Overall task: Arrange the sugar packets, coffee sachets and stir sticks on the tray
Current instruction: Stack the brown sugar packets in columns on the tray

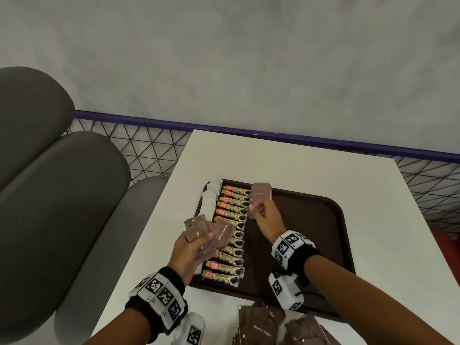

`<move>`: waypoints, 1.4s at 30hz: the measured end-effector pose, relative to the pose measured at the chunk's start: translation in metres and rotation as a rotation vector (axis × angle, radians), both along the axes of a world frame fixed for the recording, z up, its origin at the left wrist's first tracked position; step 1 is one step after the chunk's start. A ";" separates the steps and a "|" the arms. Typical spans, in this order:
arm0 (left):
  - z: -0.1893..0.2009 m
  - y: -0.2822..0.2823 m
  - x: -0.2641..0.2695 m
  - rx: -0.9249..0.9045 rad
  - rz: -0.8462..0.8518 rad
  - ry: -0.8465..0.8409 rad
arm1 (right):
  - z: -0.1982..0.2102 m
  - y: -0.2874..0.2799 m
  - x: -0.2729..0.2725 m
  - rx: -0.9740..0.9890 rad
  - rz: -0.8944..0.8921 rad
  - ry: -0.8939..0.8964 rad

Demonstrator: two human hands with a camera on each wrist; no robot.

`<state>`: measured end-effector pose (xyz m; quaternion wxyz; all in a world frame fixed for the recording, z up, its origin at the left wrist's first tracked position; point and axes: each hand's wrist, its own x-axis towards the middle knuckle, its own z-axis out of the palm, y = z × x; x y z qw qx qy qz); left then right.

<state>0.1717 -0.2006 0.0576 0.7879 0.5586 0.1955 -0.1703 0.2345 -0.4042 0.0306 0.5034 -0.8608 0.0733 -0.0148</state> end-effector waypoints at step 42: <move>-0.003 0.008 0.000 -0.143 -0.028 0.056 | -0.024 -0.031 0.010 -0.075 -0.170 0.339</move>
